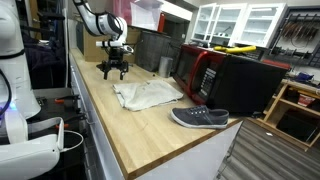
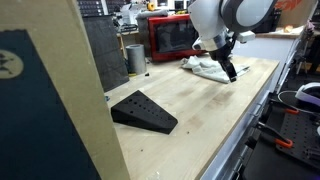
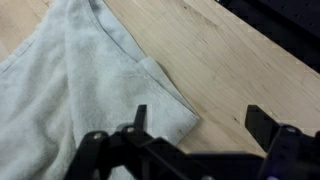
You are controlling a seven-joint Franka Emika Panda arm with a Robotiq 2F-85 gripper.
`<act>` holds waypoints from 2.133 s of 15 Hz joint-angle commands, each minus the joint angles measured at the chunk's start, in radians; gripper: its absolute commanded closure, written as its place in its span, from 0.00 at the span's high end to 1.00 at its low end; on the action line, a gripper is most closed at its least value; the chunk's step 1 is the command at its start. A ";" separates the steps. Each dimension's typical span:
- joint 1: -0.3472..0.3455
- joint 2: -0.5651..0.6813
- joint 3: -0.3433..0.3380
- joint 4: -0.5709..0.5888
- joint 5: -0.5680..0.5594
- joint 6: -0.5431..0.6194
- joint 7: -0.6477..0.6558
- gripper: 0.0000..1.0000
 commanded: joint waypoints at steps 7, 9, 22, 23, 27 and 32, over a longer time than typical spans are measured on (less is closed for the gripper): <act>0.011 0.104 -0.011 0.021 -0.070 0.091 0.358 0.99; 0.006 0.113 -0.022 0.037 -0.078 0.087 0.394 0.99; 0.010 0.200 -0.088 0.161 -0.138 0.019 0.513 0.25; 0.012 0.196 -0.086 0.163 -0.133 0.010 0.507 0.19; 0.026 0.141 -0.054 0.145 -0.082 -0.032 0.457 0.00; 0.065 0.078 0.014 0.134 0.006 -0.091 0.400 0.01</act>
